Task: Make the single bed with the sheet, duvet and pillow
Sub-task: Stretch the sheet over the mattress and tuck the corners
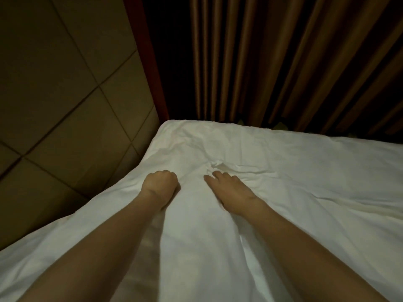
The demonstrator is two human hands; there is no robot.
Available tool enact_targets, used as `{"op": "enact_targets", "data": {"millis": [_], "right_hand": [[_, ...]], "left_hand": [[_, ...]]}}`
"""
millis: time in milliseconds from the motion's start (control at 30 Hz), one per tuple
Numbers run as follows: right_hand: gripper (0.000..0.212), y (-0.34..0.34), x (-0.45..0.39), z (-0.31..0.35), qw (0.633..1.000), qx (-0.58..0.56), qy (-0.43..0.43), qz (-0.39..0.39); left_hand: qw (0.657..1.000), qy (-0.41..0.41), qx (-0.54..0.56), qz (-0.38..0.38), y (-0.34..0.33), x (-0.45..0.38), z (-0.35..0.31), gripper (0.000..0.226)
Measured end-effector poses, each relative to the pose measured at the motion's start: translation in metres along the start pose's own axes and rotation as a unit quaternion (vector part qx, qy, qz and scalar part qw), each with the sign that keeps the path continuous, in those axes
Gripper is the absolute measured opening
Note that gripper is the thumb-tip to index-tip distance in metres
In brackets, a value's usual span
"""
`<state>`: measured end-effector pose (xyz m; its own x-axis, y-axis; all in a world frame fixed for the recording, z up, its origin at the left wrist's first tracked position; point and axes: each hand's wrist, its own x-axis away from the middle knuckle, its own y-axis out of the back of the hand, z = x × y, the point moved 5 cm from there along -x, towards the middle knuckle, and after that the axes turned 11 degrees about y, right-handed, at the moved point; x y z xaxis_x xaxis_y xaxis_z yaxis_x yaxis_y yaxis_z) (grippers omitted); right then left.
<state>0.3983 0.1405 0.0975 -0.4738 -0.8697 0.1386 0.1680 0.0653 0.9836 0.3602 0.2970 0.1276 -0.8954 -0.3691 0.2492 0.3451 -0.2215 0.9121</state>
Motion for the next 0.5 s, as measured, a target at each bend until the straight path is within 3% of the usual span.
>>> {"op": "enact_targets", "data": {"millis": [167,367,433,500], "right_hand": [[0.049,0.036,0.015,0.084,0.992,-0.064,0.095,-0.055],[0.028,0.046,0.030,0.138,0.991,-0.087,0.100,-0.035],[0.028,0.043,0.042,0.152,0.990,-0.085,0.104,-0.028],[0.042,0.032,0.056,0.164,0.991,-0.094,0.094,-0.002]], "left_hand": [[1.000,0.014,0.013,0.007,0.007,0.044,0.015,0.027],[0.999,0.000,0.048,-0.015,0.003,0.111,0.032,0.029],[0.998,-0.003,0.062,-0.016,-0.006,0.134,0.043,0.031],[0.997,-0.025,0.071,-0.014,-0.018,0.158,0.054,0.040]]}}
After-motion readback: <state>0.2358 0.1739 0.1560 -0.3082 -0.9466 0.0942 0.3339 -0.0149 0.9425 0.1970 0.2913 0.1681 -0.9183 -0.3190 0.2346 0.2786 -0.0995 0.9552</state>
